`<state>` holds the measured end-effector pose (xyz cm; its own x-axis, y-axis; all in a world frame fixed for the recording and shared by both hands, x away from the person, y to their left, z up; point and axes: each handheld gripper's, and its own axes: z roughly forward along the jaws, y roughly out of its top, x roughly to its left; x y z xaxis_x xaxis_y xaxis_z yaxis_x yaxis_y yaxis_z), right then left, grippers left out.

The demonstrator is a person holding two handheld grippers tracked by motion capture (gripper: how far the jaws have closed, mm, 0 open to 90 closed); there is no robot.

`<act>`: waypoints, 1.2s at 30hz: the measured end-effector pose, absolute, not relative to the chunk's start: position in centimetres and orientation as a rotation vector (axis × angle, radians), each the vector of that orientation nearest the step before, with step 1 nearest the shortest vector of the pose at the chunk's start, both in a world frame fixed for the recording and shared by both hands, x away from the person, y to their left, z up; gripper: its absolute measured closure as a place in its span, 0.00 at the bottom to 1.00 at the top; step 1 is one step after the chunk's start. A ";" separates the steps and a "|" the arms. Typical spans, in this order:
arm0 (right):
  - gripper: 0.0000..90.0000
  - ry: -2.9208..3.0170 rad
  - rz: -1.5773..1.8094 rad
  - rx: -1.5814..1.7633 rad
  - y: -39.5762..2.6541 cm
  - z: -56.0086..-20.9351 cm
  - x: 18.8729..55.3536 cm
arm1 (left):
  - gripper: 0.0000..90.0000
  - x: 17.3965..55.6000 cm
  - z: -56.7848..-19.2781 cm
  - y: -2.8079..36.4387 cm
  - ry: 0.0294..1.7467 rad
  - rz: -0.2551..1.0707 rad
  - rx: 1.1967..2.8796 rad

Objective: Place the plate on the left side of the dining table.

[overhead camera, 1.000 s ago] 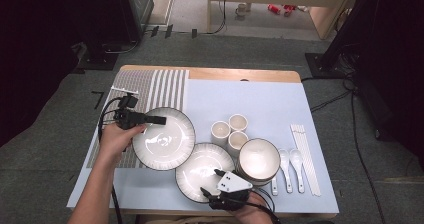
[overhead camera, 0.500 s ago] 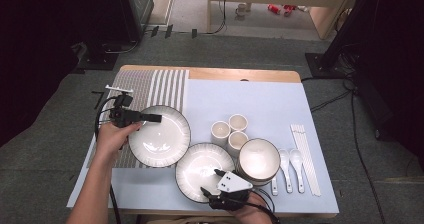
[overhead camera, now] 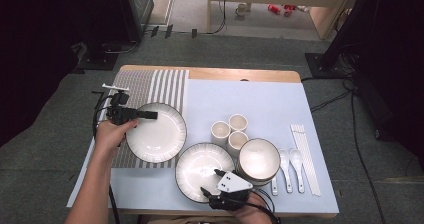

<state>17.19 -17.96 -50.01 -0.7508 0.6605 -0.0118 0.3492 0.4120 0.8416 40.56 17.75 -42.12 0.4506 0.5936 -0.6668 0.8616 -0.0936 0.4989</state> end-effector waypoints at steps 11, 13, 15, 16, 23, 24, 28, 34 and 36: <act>0.33 2.328 1.267 0.869 -18.0 -50.0 17.2 | 0.84 41.5 -42.4 18.8 1.260 -0.382 1.762; 0.33 2.328 1.266 0.869 -18.0 -50.0 17.2 | 0.84 41.6 -42.2 18.9 1.256 -0.363 1.769; 0.33 2.328 1.266 0.869 -18.0 -50.0 17.2 | 0.84 41.8 -42.2 19.0 1.258 -0.369 1.757; 0.33 2.328 1.267 0.869 -18.0 -50.0 17.2 | 0.84 42.0 -42.2 19.2 1.263 -0.368 1.756; 0.33 2.326 1.267 0.870 -18.0 -50.0 17.2 | 0.84 42.9 -42.5 19.6 1.284 -0.352 1.759; 0.33 2.326 1.267 0.869 -18.0 -50.0 17.2 | 0.84 43.0 -42.4 19.6 1.282 -0.344 1.766; 0.33 2.325 1.267 0.870 -18.0 -50.0 17.2 | 0.84 43.4 -42.5 19.9 1.283 -0.354 1.752; 0.33 2.325 1.266 0.872 -18.0 -50.0 17.2 | 0.84 44.1 -42.7 20.4 1.295 -0.366 1.728; 0.33 2.324 1.267 0.873 -18.0 -50.0 17.2 | 0.84 44.3 -43.0 20.6 1.304 -0.367 1.722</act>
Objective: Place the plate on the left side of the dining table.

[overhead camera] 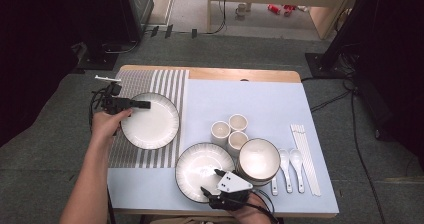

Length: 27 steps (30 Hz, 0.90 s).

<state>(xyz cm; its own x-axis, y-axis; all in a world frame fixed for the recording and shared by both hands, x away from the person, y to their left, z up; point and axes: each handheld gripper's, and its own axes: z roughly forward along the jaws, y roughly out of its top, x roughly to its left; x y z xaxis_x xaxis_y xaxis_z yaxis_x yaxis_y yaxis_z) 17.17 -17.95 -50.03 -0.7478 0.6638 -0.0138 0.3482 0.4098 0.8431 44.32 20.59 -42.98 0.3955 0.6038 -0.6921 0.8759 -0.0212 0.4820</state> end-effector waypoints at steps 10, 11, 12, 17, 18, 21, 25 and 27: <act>0.34 2.323 1.267 0.876 -17.9 -50.0 17.1 | 0.84 45.4 -43.3 21.5 1.336 -0.327 1.738; 0.34 2.323 1.267 0.876 -17.9 -50.0 17.1 | 0.84 45.5 -43.4 21.6 1.338 -0.317 1.742; 0.34 2.323 1.266 0.876 -17.9 -50.0 17.1 | 0.84 45.6 -43.4 21.7 1.345 -0.320 1.737; 0.34 2.323 1.266 0.875 -17.9 -50.0 17.1 | 0.84 45.9 -44.0 22.6 1.368 -0.330 1.709; 0.34 2.323 1.266 0.876 -17.9 -50.0 17.1 | 0.84 46.0 -44.1 22.7 1.372 -0.326 1.704; 0.34 2.323 1.266 0.875 -17.9 -50.0 17.1 | 0.84 46.4 -44.4 22.8 1.374 -0.325 1.719; 0.34 2.323 1.266 0.875 -17.9 -50.0 17.1 | 0.84 46.8 -43.9 22.8 1.363 -0.288 1.754; 0.34 2.322 1.266 0.875 -17.9 -50.0 17.1 | 0.84 46.9 -43.8 23.0 1.362 -0.291 1.729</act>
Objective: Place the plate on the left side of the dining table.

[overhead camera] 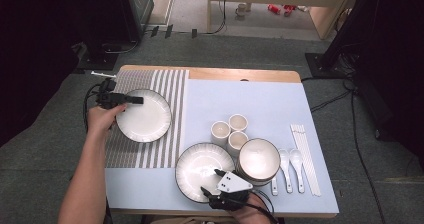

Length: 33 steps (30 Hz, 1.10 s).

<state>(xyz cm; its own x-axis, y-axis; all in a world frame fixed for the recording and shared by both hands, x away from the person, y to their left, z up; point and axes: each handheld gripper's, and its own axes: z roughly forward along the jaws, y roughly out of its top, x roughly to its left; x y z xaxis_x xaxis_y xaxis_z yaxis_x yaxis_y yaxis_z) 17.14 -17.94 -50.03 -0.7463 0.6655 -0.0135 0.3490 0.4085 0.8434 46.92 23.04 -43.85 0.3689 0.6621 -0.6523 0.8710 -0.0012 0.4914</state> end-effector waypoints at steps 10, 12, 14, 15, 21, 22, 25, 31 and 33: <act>0.34 2.320 1.266 0.872 -17.9 -50.0 17.1 | 0.84 47.5 -44.9 24.1 1.414 -0.276 1.712; 0.34 2.320 1.266 0.872 -17.9 -50.0 17.1 | 0.84 47.5 -45.1 24.3 1.426 -0.268 1.712; 0.34 2.320 1.266 0.872 -17.9 -50.0 17.1 | 0.84 47.5 -45.3 24.4 1.432 -0.280 1.703; 0.34 2.320 1.266 0.872 -17.9 -50.0 17.1 | 0.84 47.6 -45.4 24.5 1.438 -0.283 1.702; 0.34 2.320 1.267 0.871 -17.9 -50.0 17.1 | 0.85 47.6 -45.7 24.8 1.443 -0.297 1.686; 0.34 2.320 1.266 0.872 -17.9 -50.0 17.1 | 0.85 47.6 -45.7 24.8 1.445 -0.297 1.685; 0.33 2.320 1.267 0.871 -17.9 -50.0 17.1 | 0.84 47.6 -45.8 24.8 1.451 -0.300 1.678; 0.33 2.320 1.267 0.872 -17.9 -50.0 17.1 | 0.82 47.4 -45.8 24.9 1.458 -0.270 1.707; 0.33 2.321 1.267 0.869 -17.9 -50.0 17.1 | 0.82 47.4 -45.9 25.1 1.471 -0.271 1.709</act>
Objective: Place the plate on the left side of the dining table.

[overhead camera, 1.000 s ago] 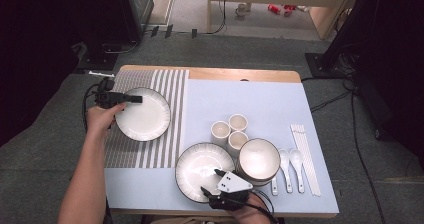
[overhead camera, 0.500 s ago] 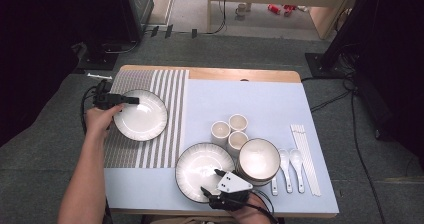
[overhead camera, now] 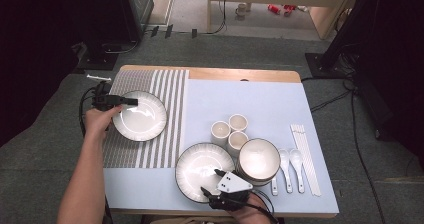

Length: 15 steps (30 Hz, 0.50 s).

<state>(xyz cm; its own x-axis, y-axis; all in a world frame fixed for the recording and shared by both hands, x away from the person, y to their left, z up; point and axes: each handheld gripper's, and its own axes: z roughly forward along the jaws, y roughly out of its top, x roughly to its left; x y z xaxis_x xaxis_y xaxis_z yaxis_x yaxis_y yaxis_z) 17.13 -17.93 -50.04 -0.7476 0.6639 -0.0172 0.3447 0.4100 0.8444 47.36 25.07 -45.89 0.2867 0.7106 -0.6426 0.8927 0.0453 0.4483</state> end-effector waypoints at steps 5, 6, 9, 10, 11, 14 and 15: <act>0.33 2.324 1.268 0.874 -17.9 -50.0 17.1 | 0.82 47.1 -45.9 25.7 1.481 -0.271 1.691; 0.33 2.325 1.268 0.874 -17.9 -50.0 17.1 | 0.82 47.1 -45.9 25.7 1.480 -0.270 1.687; 0.33 2.325 1.268 0.873 -17.9 -50.0 17.1 | 0.81 47.0 -45.9 25.9 1.484 -0.254 1.692; 0.33 2.325 1.268 0.874 -17.9 -50.0 17.1 | 0.81 47.0 -45.8 25.9 1.486 -0.249 1.693; 0.33 2.325 1.268 0.873 -17.9 -50.0 17.1 | 0.81 46.9 -45.9 25.9 1.488 -0.245 1.695; 0.33 2.325 1.268 0.874 -17.9 -50.0 17.1 | 0.80 46.9 -46.0 26.0 1.494 -0.237 1.701; 0.33 2.325 1.268 0.873 -17.9 -50.0 17.1 | 0.80 46.9 -46.0 26.0 1.496 -0.236 1.704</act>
<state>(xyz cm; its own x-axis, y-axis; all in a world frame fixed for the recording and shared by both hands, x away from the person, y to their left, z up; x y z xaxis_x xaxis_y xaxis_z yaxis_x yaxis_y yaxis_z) 17.14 -17.94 -50.03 -0.7483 0.6632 -0.0126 0.3484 0.4091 0.8433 46.89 26.00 -46.04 0.2710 0.7311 -0.6262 0.8885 0.0602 0.4548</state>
